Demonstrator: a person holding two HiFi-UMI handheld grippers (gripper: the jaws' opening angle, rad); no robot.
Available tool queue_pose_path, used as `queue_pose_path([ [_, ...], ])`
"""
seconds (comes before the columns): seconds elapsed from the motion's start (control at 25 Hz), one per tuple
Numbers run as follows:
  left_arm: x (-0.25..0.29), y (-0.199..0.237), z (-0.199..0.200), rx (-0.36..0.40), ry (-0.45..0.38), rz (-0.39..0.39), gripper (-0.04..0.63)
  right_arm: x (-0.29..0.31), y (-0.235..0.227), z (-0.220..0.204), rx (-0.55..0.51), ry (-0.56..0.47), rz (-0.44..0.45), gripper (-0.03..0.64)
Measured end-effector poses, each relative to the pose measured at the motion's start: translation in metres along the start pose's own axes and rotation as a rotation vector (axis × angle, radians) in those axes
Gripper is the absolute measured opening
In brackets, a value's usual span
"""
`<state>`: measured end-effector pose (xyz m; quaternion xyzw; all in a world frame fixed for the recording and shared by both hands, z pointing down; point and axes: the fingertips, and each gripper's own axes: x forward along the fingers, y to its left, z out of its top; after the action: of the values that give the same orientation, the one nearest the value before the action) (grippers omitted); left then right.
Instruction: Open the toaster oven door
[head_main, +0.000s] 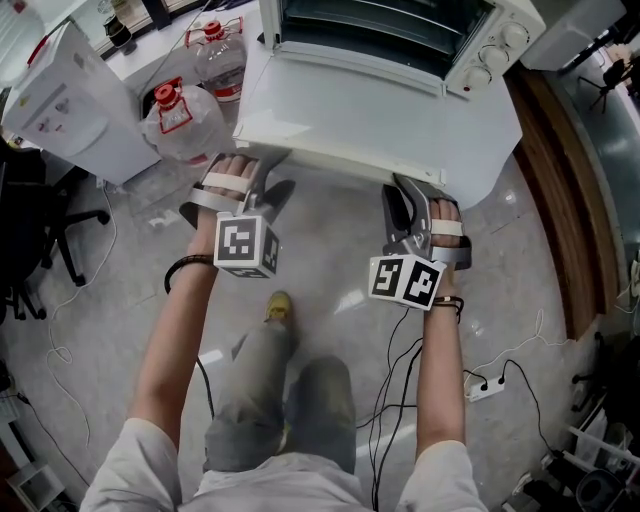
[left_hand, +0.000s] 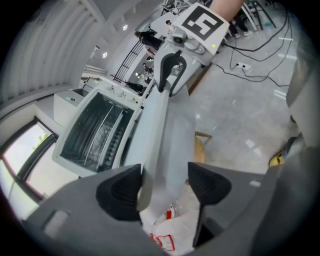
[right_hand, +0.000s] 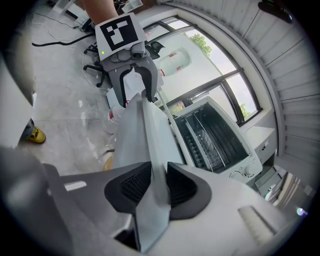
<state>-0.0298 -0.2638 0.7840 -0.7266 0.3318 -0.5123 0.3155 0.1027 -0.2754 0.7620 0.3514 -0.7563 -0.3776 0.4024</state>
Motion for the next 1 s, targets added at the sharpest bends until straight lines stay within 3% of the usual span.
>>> queue_pose_path([
  [0.28, -0.008, 0.0, 0.001, -0.032, -0.01, -0.033, 0.296, -0.007, -0.001, 0.004, 0.015, 0.019, 0.018, 0.084],
  [1.0, -0.049, 0.01, 0.01, -0.175, -0.032, -0.095, 0.238, -0.043, -0.01, 0.017, 0.162, 0.051, 0.084, 0.082],
])
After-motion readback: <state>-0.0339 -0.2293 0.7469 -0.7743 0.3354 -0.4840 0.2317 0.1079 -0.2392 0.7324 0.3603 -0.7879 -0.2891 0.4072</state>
